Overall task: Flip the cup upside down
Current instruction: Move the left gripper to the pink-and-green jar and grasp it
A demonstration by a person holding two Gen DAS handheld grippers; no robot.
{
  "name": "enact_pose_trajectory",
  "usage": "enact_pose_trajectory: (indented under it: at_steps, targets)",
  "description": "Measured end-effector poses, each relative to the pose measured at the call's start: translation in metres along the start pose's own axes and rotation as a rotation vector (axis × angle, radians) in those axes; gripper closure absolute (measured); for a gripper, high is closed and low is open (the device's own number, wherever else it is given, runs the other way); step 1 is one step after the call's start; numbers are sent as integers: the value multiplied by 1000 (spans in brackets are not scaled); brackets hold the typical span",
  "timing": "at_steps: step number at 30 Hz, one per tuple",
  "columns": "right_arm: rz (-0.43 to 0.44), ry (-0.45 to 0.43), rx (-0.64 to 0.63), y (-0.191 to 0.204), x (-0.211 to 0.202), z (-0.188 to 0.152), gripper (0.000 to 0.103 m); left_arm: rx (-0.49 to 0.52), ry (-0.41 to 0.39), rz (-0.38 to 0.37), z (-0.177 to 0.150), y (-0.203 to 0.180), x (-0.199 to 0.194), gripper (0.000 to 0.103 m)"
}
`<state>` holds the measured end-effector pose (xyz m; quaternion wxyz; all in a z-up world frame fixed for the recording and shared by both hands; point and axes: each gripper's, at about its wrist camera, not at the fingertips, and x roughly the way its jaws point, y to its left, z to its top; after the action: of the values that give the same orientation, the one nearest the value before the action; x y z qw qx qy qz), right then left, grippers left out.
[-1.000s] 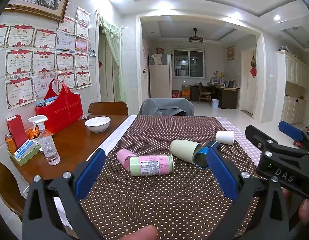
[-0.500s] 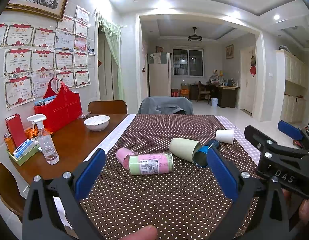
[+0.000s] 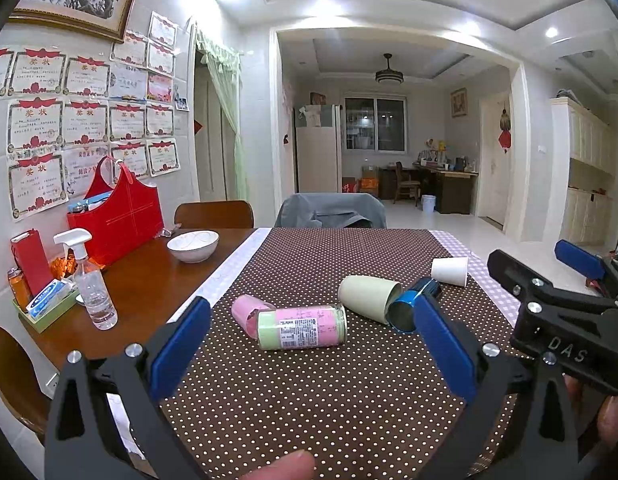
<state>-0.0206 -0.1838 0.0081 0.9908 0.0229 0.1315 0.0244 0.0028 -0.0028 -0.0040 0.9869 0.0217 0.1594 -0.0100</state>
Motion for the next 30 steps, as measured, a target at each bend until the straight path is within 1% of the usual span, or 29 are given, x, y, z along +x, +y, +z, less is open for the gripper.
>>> enact_pose_trajectory:
  at_steps: [7, 15, 18, 23, 30]
  targets:
    - [-5, 17, -1, -1, 11, 0, 6, 15, 19, -10, -3, 1, 6, 4]
    - [-4, 58, -11, -3, 31, -6, 6, 49, 70, -7, -11, 8, 31, 4]
    - [2, 87, -20, -1, 43, -10, 6, 67, 106, -8, -16, 13, 47, 4]
    - [19, 146, -39, 3, 71, -17, 6, 129, 166, -8, -27, 21, 78, 4]
    - [33, 234, -65, 9, 113, -26, 6, 190, 271, -16, -41, 40, 136, 4]
